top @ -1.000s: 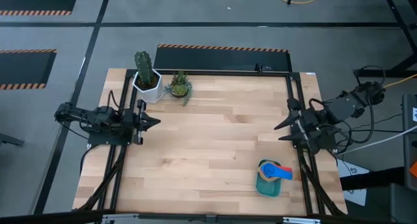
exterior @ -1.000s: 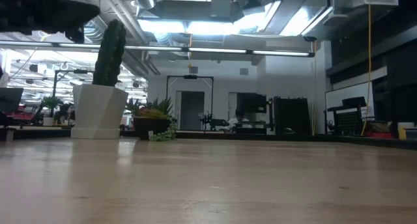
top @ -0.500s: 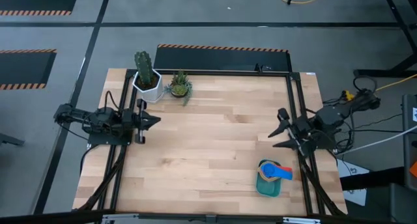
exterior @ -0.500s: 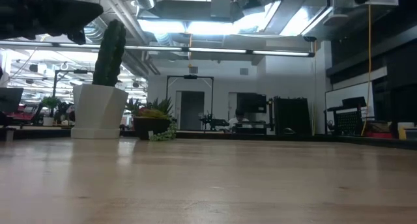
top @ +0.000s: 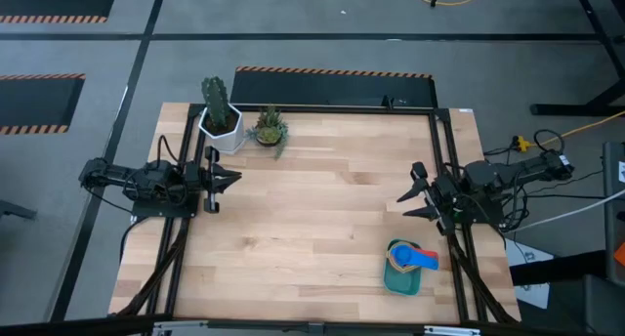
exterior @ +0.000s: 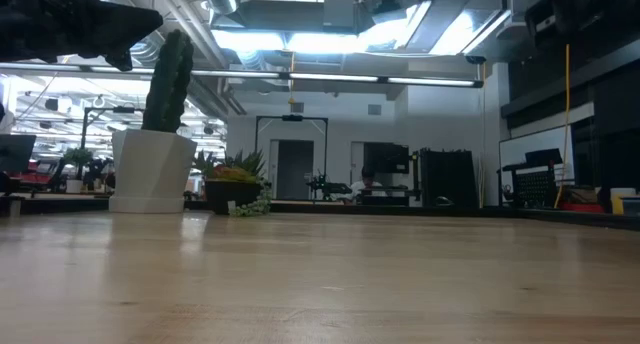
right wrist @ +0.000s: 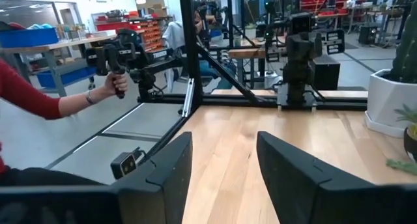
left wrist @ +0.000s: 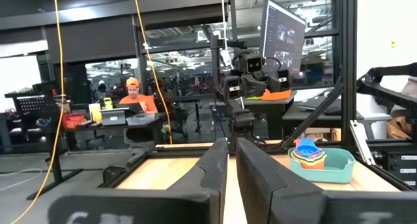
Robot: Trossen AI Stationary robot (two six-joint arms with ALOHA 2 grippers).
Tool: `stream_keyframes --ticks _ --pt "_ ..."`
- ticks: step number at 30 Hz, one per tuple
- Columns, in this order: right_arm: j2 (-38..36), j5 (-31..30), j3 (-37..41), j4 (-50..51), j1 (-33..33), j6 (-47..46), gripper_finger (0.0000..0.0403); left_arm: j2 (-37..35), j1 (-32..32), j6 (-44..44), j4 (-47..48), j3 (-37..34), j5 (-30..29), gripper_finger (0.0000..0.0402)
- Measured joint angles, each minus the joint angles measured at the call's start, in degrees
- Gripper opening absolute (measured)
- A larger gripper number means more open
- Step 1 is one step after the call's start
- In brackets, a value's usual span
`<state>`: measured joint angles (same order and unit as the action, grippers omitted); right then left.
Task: Nest measuring cups in basket
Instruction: Return to Home Position
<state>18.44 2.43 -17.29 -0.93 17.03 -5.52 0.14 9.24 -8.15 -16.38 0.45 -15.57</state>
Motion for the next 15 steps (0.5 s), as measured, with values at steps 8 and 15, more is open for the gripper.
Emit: stream_keyframes --ticks 8,15 --pt "-13.4 1.0 0.1 8.5 -2.8 0.0 0.0177 0.0 0.0 0.1 0.0 0.0 0.0 0.0014" --pt "-18.3 0.3 0.1 8.9 -3.0 7.0 0.0177 0.0 0.0 0.1 0.0 0.0 0.0 0.0005"
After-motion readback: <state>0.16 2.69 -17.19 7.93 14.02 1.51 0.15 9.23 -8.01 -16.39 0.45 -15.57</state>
